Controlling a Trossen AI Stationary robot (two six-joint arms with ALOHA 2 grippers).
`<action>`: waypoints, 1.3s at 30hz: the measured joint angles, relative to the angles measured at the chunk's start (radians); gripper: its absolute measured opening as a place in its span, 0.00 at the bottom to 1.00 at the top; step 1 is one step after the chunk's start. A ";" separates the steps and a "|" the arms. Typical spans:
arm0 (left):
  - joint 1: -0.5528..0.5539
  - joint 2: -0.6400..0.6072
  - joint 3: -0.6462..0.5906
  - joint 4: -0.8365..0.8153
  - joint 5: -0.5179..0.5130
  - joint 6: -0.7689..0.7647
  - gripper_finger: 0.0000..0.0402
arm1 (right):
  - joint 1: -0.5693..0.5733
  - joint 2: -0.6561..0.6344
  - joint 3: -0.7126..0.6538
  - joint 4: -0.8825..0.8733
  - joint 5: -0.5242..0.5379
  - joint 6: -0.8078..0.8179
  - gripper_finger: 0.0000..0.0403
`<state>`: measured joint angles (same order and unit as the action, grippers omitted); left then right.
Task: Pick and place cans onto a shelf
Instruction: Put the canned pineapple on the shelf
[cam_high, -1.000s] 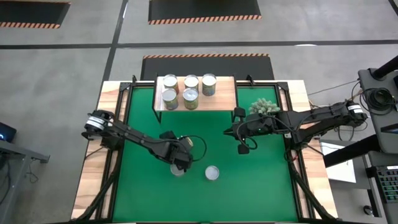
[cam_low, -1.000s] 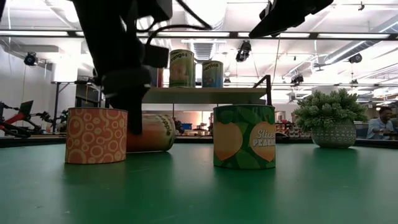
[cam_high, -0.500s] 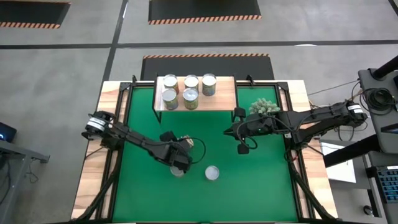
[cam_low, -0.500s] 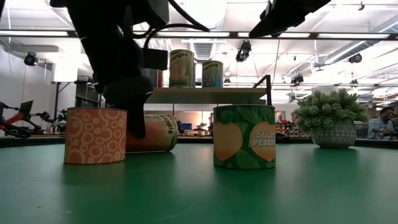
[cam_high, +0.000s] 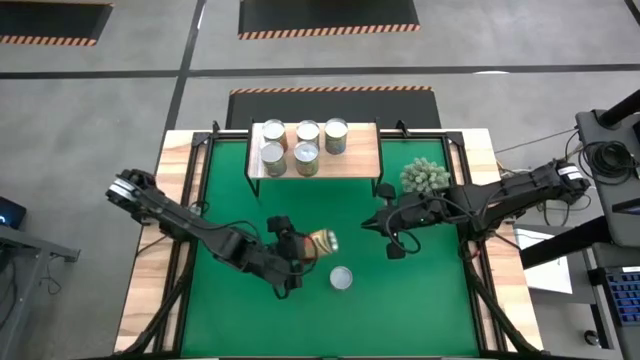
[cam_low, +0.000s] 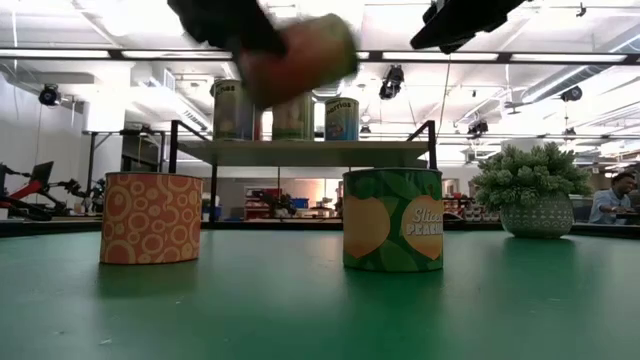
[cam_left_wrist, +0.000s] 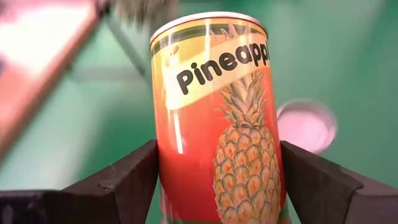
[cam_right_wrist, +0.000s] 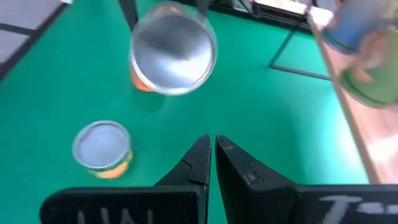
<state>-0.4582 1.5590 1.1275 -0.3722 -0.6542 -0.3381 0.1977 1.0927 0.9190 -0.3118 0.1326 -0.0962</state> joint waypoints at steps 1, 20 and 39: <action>-0.007 -0.007 0.000 0.042 -0.010 0.062 0.70 | 0.011 0.000 -0.005 0.008 0.000 0.001 0.03; -0.020 -0.029 -0.362 1.345 -0.018 0.834 0.70 | 0.143 -0.013 -0.389 0.800 0.184 -0.067 0.03; -0.004 0.054 -0.309 1.462 -0.198 0.913 0.70 | 0.142 -0.012 -0.466 1.057 0.183 -0.071 0.03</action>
<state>-0.4625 1.6128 0.8188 1.0898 -0.8524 0.5747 0.3401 1.0809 0.4530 0.7456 0.3161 -0.1673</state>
